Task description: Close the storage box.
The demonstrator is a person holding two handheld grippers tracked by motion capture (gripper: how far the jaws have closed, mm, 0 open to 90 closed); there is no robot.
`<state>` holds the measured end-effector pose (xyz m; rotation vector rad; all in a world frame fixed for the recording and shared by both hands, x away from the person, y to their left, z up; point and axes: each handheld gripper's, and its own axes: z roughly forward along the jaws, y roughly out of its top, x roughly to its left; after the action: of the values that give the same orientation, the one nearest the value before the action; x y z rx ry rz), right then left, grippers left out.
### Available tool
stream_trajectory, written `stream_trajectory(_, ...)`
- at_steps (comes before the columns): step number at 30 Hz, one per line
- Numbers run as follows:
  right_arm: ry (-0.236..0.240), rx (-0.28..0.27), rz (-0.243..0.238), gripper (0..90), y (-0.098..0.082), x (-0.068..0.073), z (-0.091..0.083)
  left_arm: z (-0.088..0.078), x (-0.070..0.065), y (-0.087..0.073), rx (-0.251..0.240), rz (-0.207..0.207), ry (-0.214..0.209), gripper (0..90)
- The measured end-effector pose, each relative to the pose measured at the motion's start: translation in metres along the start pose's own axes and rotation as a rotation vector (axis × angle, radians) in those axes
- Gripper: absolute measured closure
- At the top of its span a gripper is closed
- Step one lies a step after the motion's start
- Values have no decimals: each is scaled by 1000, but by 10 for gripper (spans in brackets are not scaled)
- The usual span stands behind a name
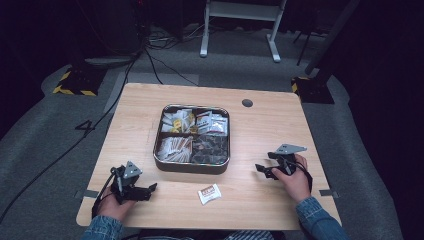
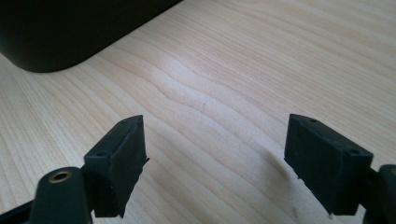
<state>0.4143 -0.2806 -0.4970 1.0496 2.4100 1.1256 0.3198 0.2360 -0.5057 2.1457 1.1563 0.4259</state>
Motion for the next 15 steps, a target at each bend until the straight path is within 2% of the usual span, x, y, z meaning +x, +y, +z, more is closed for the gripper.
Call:
stream_trajectory(5, -4, 14, -5, 192, -5, 1, 4, 0, 0, 0, 0, 0, 0, 83)
stream_trajectory(9, -18, 14, -25, 187, -6, 3, 5, 0, 0, 0, 0, 1, 1, 83)
stream_trajectory(10, -36, 24, -45, 166, -5, 6, 6, 0, 0, 0, 1, 1, 1, 83)
stream_trajectory(15, -54, 28, -31, 147, -4, 10, 8, 0, 0, 0, 1, 0, -1, 83)
